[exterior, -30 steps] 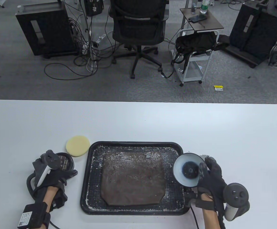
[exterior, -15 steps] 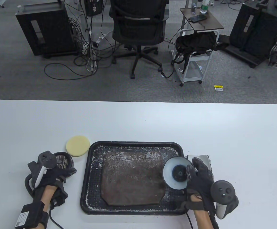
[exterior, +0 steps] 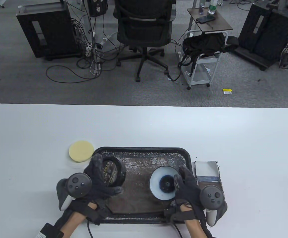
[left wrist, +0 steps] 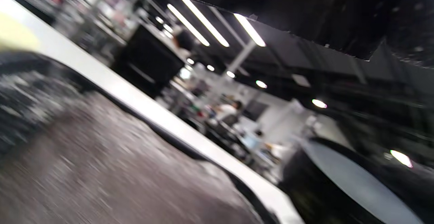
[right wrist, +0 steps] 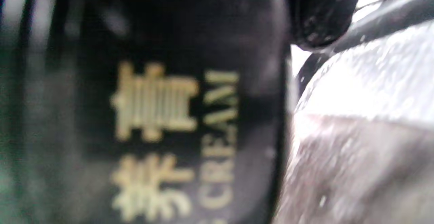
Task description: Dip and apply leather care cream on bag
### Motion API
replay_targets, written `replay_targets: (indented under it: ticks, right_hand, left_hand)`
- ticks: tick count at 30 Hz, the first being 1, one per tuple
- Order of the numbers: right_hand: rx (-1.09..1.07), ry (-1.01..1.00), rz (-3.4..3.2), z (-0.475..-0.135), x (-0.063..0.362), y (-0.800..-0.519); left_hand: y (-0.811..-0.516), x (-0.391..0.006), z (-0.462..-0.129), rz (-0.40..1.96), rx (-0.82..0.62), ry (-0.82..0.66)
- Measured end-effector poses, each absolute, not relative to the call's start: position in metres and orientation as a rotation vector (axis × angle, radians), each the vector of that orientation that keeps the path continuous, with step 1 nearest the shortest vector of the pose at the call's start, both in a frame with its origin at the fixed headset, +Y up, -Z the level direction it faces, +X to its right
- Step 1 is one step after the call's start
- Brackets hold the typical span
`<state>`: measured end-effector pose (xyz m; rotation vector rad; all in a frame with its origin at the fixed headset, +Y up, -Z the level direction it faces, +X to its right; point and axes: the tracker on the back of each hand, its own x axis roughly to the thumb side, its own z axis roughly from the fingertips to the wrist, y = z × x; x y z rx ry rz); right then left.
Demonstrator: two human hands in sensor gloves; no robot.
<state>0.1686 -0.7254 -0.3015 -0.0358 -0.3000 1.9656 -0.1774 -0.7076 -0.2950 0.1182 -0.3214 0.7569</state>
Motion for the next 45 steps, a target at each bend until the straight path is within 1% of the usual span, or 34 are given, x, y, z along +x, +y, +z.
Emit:
replay_targets:
  ticks: [1,4,7,8,10,12,16,18,21,25,26,28,30,31,33,35,37,39,42,45]
  right_hand:
    - [-0.007,-0.274,1.959,-0.3,0.154,-0.726]
    - [0.038,-0.212,1.955,-0.296,0.126,-0.729]
    - [0.098,-0.14,1.922,-0.293,0.102,-0.732]
    - [0.099,-0.082,1.87,-0.29,0.095,-0.734]
    - [0.041,-0.058,1.803,-0.291,0.095,-0.739]
    - [0.063,0.013,1.76,-0.292,0.095,-0.745]
    - [0.063,0.064,1.636,-0.291,0.097,-0.752]
    - [0.098,0.075,1.569,-0.291,0.098,-0.75]
    - [0.167,0.093,1.499,-0.291,0.097,-0.749]
    - [0.347,0.157,1.41,-0.292,0.085,-0.748]
    - [0.411,0.193,1.41,-0.292,0.08,-0.748]
    - [0.466,0.211,1.427,-0.292,0.075,-0.747]
    - [0.452,0.173,1.515,-0.29,0.075,-0.746]
    - [0.472,0.133,1.586,-0.29,0.077,-0.746]
    - [0.527,0.088,1.712,-0.289,0.081,-0.744]
    - [0.565,0.116,1.689,-0.288,0.08,-0.744]
    - [0.582,0.219,1.562,-0.287,0.075,-0.75]
    - [0.535,0.253,1.471,-0.285,0.075,-0.752]
    - [0.55,0.194,1.546,-0.286,0.077,-0.75]
    - [0.578,0.177,1.561,-0.285,0.077,-0.745]
  left_hand:
    - [-0.708,-0.165,-0.289,0.768,0.113,-0.365]
    - [-0.713,-0.146,-0.279,0.739,0.084,-0.432]
    - [-0.723,-0.137,-0.277,0.739,0.055,-0.448]
    - [-0.728,-0.136,-0.278,0.775,0.023,-0.457]
    - [-0.735,-0.139,-0.279,0.866,-0.026,-0.446]
    - [-0.737,-0.139,-0.28,0.902,-0.066,-0.431]
    - [-0.737,-0.14,-0.282,0.893,-0.047,-0.426]
    - [-0.741,-0.144,-0.284,0.938,-0.076,-0.391]
    - [-0.747,-0.153,-0.288,1.172,-0.138,-0.352]
    - [-0.752,-0.161,-0.292,1.421,-0.238,-0.332]
    - [-0.753,-0.16,-0.293,1.488,-0.274,-0.35]
    - [-0.756,-0.158,-0.291,1.545,-0.335,-0.378]
    - [-0.76,-0.154,-0.289,1.536,-0.356,-0.403]
    - [-0.761,-0.15,-0.288,1.538,-0.386,-0.432]
    - [-0.763,-0.146,-0.285,1.547,-0.431,-0.446]
    - [-0.764,-0.141,-0.285,1.549,-0.473,-0.483]
    - [-0.766,-0.137,-0.283,1.543,-0.523,-0.501]
    - [-0.767,-0.139,-0.284,1.545,-0.514,-0.474]
    - [-0.768,-0.142,-0.286,1.52,-0.513,-0.488]
    - [-0.766,-0.144,-0.286,1.516,-0.495,-0.486]
